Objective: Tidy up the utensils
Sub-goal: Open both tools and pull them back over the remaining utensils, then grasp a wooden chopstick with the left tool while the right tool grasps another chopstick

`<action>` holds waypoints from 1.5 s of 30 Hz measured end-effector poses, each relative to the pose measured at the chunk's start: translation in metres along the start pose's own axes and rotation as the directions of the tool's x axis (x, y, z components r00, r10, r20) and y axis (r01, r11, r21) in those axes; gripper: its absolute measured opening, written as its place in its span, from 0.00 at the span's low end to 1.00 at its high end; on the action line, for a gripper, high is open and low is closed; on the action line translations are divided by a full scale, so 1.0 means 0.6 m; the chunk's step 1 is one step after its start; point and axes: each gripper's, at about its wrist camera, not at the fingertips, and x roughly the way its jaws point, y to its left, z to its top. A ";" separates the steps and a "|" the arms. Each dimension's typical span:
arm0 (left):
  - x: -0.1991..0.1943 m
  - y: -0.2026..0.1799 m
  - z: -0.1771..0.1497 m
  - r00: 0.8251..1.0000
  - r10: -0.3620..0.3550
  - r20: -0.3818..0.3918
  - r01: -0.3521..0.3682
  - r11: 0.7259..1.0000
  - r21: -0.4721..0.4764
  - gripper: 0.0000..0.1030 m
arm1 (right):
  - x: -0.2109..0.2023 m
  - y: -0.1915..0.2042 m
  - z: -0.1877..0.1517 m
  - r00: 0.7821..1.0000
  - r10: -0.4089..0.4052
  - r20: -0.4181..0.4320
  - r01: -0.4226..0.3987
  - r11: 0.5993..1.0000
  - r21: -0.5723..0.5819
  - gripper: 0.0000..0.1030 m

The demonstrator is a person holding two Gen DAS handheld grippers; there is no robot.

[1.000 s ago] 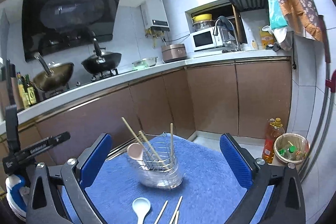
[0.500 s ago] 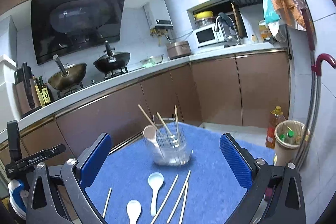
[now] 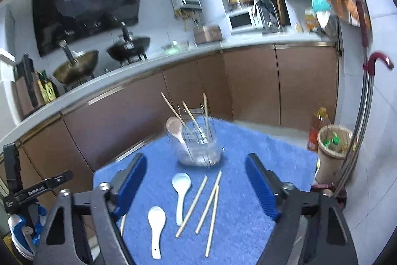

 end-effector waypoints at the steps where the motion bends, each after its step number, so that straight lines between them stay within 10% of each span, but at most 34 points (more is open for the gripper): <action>1: 0.011 0.002 -0.005 1.000 0.001 -0.020 -0.001 1.000 -0.001 0.53 | 0.015 -0.009 -0.007 1.000 0.000 -0.030 0.001 1.000 0.014 0.60; 20: 0.211 0.070 -0.067 0.931 0.045 -0.361 -0.094 0.988 -0.120 0.52 | 0.188 -0.090 -0.107 0.946 0.008 -0.324 0.018 0.997 0.078 0.42; 45: 0.301 0.073 -0.052 0.863 0.067 -0.500 -0.122 0.990 -0.078 0.29 | 0.301 -0.073 -0.118 0.862 -0.002 -0.507 -0.007 1.000 -0.017 0.27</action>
